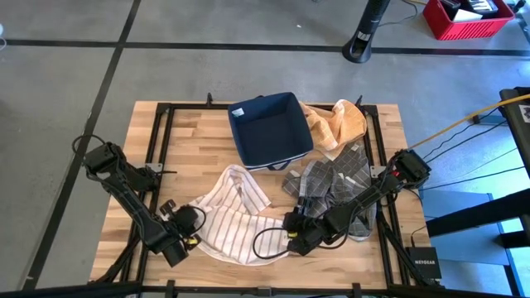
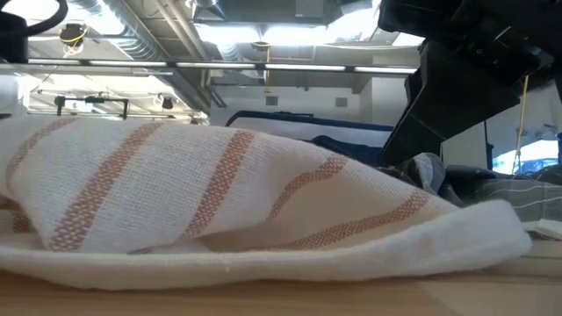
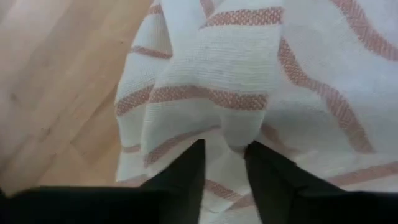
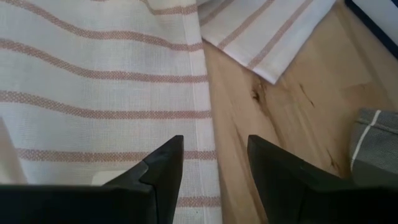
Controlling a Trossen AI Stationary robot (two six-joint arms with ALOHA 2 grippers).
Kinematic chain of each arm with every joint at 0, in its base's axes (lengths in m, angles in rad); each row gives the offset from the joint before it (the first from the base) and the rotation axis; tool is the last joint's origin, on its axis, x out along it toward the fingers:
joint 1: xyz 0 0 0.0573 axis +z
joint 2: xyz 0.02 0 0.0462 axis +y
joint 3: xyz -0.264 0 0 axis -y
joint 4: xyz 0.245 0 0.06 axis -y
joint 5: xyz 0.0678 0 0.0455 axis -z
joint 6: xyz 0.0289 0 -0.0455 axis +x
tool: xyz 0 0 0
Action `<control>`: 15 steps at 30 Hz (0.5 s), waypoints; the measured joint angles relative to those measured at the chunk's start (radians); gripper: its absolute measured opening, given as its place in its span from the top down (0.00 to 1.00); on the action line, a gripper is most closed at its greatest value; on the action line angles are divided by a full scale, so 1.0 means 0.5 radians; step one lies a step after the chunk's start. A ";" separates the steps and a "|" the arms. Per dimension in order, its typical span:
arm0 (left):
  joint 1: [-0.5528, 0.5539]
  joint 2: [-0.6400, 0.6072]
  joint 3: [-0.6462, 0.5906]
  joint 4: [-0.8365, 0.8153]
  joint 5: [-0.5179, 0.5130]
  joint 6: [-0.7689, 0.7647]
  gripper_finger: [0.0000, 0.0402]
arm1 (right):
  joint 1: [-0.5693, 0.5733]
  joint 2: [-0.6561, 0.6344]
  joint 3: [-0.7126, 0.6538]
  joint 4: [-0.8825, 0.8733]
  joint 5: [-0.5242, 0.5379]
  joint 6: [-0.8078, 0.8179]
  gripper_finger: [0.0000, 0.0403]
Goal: Fold towel
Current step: Fold the white towel
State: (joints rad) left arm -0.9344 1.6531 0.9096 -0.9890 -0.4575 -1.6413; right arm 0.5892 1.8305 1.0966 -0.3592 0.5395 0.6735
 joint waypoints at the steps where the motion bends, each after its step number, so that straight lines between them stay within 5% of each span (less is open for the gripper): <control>1: 0.002 0.000 0.000 -0.018 -0.004 0.022 0.83 | 0.000 0.000 0.000 0.000 0.000 -0.001 0.55; 4: 0.001 -0.001 0.000 -0.052 -0.045 0.067 0.97 | 0.000 0.000 0.000 -0.006 0.000 -0.004 0.55; 15: -0.037 -0.054 0.330 -0.310 0.040 0.372 1.00 | -0.002 0.007 0.003 -0.072 -0.358 0.078 0.55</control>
State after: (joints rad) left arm -0.9530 1.6259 1.0748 -1.1442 -0.4373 -1.4555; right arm 0.5884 1.8339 1.0981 -0.3951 0.3603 0.7124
